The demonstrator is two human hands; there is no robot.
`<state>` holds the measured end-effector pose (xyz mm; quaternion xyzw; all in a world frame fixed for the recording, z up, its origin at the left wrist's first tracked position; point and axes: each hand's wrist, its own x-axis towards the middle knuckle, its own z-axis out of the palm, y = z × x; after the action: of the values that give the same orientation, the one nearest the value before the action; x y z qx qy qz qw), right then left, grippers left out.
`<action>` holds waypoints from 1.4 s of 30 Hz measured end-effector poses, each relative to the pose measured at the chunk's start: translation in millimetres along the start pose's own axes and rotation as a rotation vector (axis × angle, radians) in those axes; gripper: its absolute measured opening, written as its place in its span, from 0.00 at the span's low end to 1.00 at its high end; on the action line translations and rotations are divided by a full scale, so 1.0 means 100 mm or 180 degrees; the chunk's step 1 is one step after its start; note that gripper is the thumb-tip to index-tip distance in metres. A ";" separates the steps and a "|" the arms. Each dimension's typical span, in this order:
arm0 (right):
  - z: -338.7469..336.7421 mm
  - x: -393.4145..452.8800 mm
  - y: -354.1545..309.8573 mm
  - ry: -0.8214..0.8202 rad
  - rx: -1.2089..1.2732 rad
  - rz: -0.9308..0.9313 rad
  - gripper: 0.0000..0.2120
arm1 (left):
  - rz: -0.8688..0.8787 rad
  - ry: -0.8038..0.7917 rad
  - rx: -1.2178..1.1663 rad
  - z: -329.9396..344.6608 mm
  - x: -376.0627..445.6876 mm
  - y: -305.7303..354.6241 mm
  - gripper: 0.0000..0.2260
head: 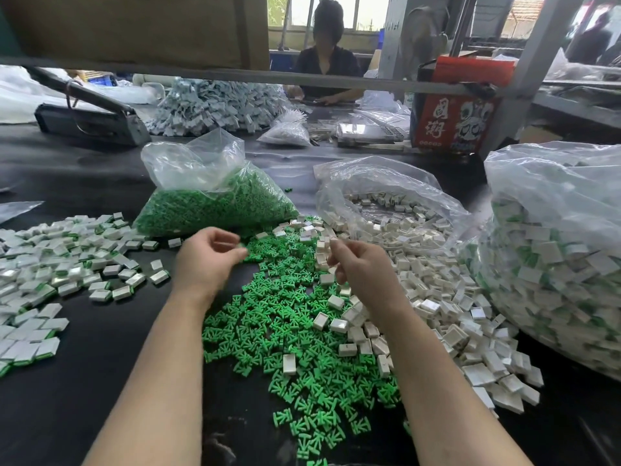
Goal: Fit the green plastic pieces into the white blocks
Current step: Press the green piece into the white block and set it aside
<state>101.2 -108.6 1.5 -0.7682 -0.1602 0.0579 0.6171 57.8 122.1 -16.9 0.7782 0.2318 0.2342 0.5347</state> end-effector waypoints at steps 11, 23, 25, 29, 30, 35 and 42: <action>-0.14 0.01 -0.09 -0.0587 -0.2405 0.0327 0.08 | -0.0987 0.1379 0.2682 -0.51 0.05 -0.32 0.09; -0.11 -0.01 -0.08 -0.0715 -0.1921 -0.0003 0.06 | -0.0152 -0.0703 -0.0184 0.11 -0.19 0.39 0.04; -0.10 0.00 -0.09 -0.0600 -0.1310 -0.0201 0.07 | -0.0124 -0.1368 -0.0170 0.24 -0.26 0.46 0.05; -0.10 0.02 -0.09 -0.0306 -0.0847 -0.0495 0.08 | -0.0104 -0.2017 -0.0515 0.37 -0.33 0.51 0.11; -0.10 0.03 -0.09 -0.0254 -0.0770 -0.0527 0.08 | -0.0106 -0.2020 -0.0668 0.38 -0.34 0.52 0.12; -0.10 0.01 -0.08 -0.0245 -0.0222 -0.0651 0.07 | 0.0171 -0.1710 -0.1084 0.42 -0.40 0.59 0.13; -0.02 0.01 -0.02 -0.0721 -0.1982 -0.0417 0.10 | 0.0085 -0.1599 -0.1306 0.41 -0.36 0.54 0.13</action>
<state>101.9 -109.8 4.3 -0.8966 -0.2868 0.0514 0.3335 60.3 52.8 17.0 0.6906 0.0303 0.0836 0.7177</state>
